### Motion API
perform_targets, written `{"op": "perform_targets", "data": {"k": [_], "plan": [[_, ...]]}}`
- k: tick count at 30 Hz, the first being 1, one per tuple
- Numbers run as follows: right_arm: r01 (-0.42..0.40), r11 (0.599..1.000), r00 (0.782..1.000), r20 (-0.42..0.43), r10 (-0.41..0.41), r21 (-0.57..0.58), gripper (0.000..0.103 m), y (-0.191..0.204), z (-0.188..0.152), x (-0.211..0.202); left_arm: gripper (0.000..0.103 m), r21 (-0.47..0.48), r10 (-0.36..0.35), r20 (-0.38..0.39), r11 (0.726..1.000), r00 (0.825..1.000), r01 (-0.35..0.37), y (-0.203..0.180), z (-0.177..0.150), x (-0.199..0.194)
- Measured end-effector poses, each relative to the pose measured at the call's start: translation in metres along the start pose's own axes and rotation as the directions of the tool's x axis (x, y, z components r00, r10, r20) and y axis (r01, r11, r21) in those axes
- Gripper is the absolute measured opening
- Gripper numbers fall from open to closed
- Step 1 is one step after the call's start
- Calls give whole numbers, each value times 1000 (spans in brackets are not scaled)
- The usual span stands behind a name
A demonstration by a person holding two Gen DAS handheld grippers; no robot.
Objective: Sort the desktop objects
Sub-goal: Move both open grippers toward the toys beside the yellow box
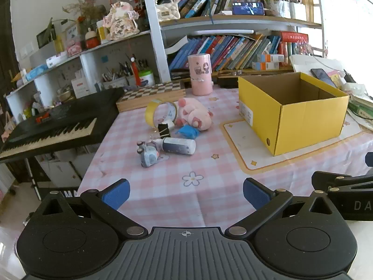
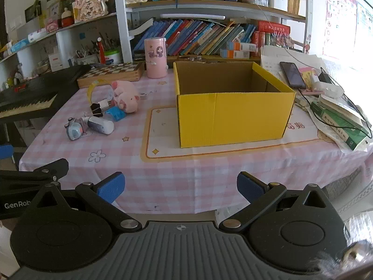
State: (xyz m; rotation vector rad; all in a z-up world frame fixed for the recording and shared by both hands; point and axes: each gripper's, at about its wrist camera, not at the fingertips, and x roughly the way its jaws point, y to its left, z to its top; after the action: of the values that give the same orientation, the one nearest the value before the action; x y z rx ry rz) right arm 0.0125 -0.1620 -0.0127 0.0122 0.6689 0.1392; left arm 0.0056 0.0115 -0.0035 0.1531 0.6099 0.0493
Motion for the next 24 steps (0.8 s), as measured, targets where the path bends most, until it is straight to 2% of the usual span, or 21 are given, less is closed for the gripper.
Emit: {"op": "perform_targets", "data": {"k": [7,13,18,24], "plan": [[3,1000,1000,-4,-3,4,103,1,0,1,103,1,-3,19,1000,1000,3,3,-2,-2],[1,1000,1000,-2,-1,1,103,1,0,2,103,-11,-8,8,1000,1000,8,5,-2,-1],[-1,1000,1000,-3,1,-1,102,3,0,3,103,-27,18,5,999,1000,-18,6,-1,-1],[7,1000,1000,3,-7,-7,102,5,0,3,103,-35,5,-3,999,1000,-5,8,0,3]]}}
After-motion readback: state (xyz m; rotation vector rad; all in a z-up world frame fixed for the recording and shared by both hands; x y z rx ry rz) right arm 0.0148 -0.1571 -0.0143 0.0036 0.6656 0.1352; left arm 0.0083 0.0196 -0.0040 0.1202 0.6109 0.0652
